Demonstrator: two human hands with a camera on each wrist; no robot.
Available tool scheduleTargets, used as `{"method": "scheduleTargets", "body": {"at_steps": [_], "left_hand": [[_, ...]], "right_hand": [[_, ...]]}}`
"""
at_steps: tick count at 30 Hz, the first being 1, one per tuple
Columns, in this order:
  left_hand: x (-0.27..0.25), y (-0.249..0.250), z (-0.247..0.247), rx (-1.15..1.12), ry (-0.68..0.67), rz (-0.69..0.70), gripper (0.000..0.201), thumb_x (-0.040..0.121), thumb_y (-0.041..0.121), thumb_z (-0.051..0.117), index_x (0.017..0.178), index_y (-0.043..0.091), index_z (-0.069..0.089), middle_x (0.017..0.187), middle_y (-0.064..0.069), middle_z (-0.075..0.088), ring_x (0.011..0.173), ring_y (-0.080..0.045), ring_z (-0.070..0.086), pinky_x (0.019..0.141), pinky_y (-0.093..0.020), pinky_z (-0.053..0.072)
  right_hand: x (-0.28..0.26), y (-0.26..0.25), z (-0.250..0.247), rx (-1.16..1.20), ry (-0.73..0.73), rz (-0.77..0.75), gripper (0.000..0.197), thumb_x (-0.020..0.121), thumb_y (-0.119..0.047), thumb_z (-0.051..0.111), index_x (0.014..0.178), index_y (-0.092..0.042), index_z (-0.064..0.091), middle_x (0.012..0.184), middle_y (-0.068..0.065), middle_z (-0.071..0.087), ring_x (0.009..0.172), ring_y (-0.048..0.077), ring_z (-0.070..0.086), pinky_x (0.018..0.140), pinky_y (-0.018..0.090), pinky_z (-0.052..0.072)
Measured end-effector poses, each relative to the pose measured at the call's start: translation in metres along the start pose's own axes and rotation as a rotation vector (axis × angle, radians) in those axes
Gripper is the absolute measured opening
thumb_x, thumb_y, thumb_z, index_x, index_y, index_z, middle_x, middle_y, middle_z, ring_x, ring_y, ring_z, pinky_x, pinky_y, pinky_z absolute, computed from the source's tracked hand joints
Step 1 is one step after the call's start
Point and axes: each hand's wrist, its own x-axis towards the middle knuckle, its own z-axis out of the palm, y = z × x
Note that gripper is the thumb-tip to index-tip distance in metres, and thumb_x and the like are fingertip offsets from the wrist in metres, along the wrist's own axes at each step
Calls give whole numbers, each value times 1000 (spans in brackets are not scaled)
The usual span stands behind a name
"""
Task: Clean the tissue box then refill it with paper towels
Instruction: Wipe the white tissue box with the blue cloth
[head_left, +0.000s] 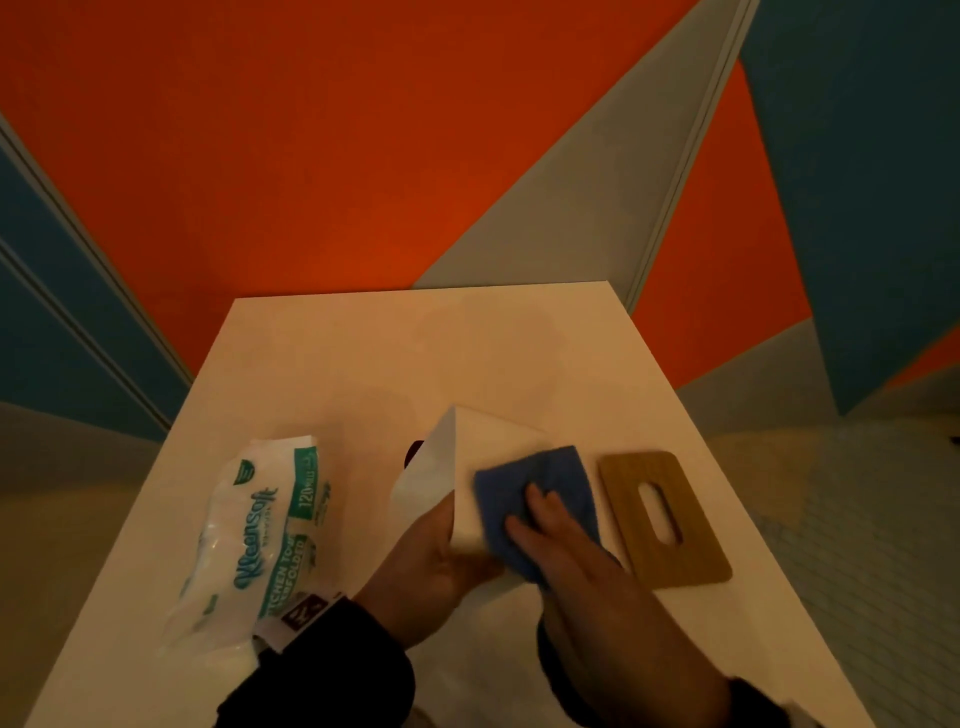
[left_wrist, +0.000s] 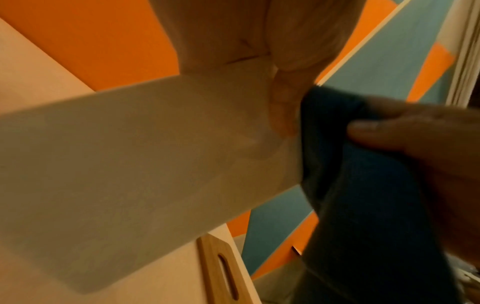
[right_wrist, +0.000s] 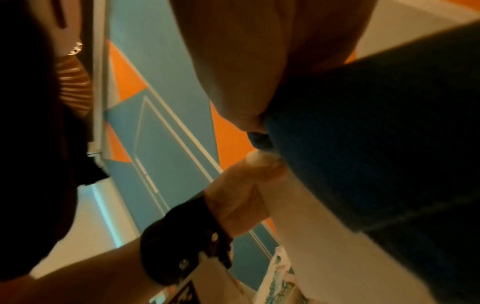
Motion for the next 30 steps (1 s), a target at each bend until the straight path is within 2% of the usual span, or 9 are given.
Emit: {"method": "scheduleTargets", "body": {"at_steps": [2,4,7,11,15,19,21,25,30], "left_hand": [[-1,0,3,18,-70,-33,26,76,-10,54,89,13,56,78,3,72,84,-8,70,55,-12,54],[3,2,12,-29,-54,-94,40,77,-20,50,84,19,54,84,1,62,85,0,67,60,-9,53],[2,6,16,-2,14,-59,41,88,-12,38,84,25,55,81,3,61,71,0,62,62,-7,49],[0,13,9,61,30,60,43,84,-12,49,94,30,51,78,26,69,70,16,63,58,-1,48],[-5,8,-8,172,82,75,47,67,1,67,95,35,50,76,41,67,76,18,62,63,-2,48],[-5,2,-6,192,72,21,48,68,-1,67,96,34,52,81,23,73,79,14,63,64,-5,49],[-6,2,-1,166,30,-20,44,78,-10,57,92,32,54,87,17,67,77,7,66,63,-7,51],[-5,2,2,212,2,-32,43,87,-7,45,87,35,53,80,17,67,75,5,63,66,-8,52],[-4,6,-5,196,52,78,44,75,-7,63,92,33,52,75,42,66,75,20,60,64,0,46]], "right_hand": [[8,-11,-3,6,-90,-12,45,99,-31,-3,143,-25,-4,154,-4,14,136,10,13,98,8,-25],[24,-14,-9,63,-15,-124,52,95,-46,3,142,-26,-4,151,-8,-17,136,2,-9,102,5,-24],[53,-8,-26,269,-58,-48,45,100,-19,32,143,-15,20,157,1,1,143,12,-1,119,25,-2],[69,15,-32,365,14,165,41,98,-10,37,139,-13,32,155,5,20,140,20,23,110,23,18],[35,22,-14,363,38,135,44,96,-7,40,139,-16,32,151,-1,26,136,16,31,102,7,11],[7,-4,14,23,28,16,38,99,-15,14,130,-13,37,149,2,31,140,15,18,109,16,-14],[14,-11,12,-44,1,28,50,99,-25,-3,128,-16,37,142,-2,39,135,16,24,113,21,-3],[51,-11,-17,197,-46,-110,41,101,-16,27,142,-15,23,155,-1,11,142,14,8,117,26,5],[80,15,-27,479,53,225,28,97,-3,36,122,1,48,136,19,48,122,30,43,93,26,29]]}}
